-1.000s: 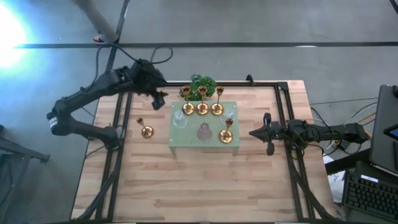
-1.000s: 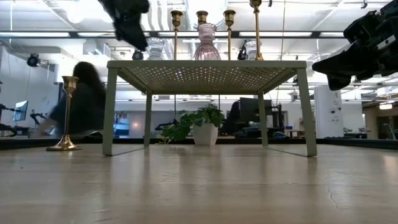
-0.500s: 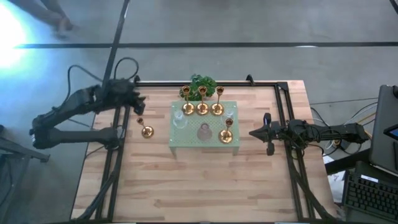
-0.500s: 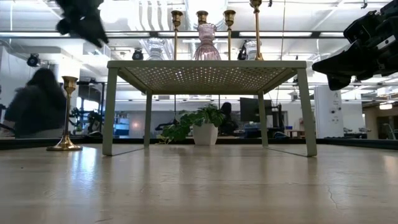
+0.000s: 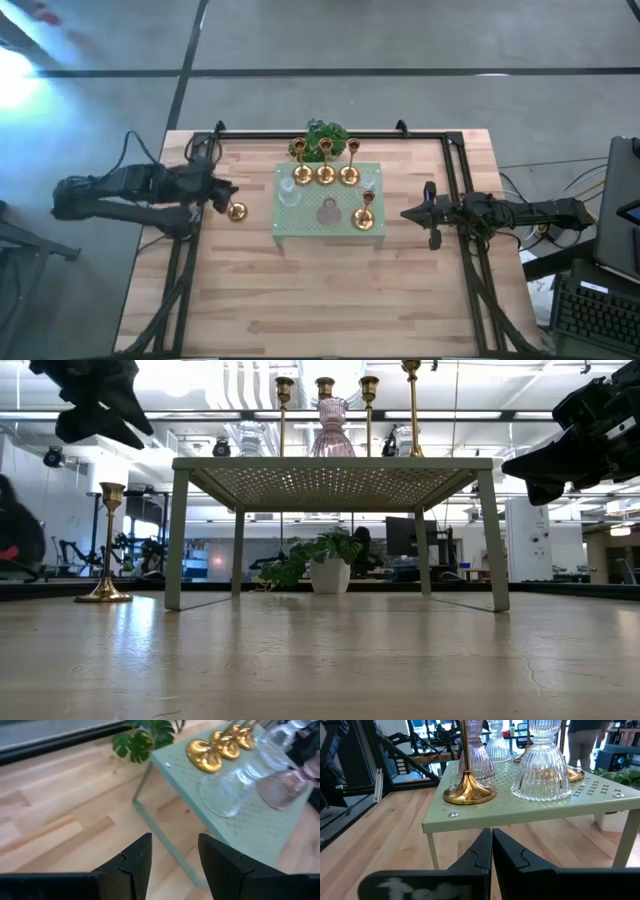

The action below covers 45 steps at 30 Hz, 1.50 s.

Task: Pick & Place candle stick holders
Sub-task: Put the gold candle holder on the shelf

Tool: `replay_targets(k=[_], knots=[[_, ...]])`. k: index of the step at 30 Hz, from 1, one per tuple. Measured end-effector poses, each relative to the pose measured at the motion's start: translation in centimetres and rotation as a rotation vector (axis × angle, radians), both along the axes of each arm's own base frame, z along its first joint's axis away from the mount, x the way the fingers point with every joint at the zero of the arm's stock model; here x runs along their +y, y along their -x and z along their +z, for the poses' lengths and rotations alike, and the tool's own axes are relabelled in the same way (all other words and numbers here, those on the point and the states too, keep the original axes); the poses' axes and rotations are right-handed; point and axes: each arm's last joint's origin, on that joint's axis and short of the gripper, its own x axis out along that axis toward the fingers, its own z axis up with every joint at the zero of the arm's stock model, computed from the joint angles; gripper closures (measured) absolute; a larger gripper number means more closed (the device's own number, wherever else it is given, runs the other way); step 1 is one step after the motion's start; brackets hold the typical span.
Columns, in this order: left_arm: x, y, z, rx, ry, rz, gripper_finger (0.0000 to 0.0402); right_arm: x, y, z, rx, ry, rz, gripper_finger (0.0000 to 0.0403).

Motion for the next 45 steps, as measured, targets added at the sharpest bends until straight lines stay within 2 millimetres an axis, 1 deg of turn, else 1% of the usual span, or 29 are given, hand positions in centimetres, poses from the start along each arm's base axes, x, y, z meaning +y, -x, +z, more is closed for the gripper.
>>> replay_targets(k=[3,9,15,20,25,29,32,36,41,45], knots=[[-1.0,-0.1,-0.2,0.008,0.007,0.009,0.0237,0.0,0.0,0.0,0.000,0.000,0.000,0.0394],[-2.9,-0.1,-0.7,0.003,0.026,0.091,0.0250,0.0,0.0,0.0,0.000,0.000,0.000,0.0394],[-4.7,-1.3,-1.5,0.002,0.075,0.134,0.0269,0.0,0.0,0.0,0.000,0.000,0.000,0.0394],[-5.7,-2.2,-2.8,0.112,0.123,0.174,0.0280,0.0,0.0,0.0,0.000,0.000,0.000,0.0394],[-6.5,-2.6,-4.0,0.243,0.178,0.225,0.0286,0.0,0.0,0.0,0.000,0.000,0.000,0.0394],[-6.9,-2.9,-4.6,0.297,0.166,0.253,0.0287,0.0,0.0,0.0,0.000,0.000,0.000,0.0394],[-7.1,-3.1,-5.2,0.373,0.162,0.268,0.0287,0.0,0.0,0.0,0.000,0.000,0.000,0.0394],[-7.2,-3.1,-6.0,0.485,0.085,0.310,0.0287,0.0,0.0,0.0,0.000,0.000,0.000,0.0394],[-7.3,-3.5,-8.4,0.572,-0.013,0.329,0.0287,0.0,0.0,0.0,0.000,0.000,0.000,0.0394],[-7.4,-3.6,-11.0,0.599,-0.001,0.327,0.0287,0.0,0.0,0.0,0.000,0.000,0.000,0.0394]])
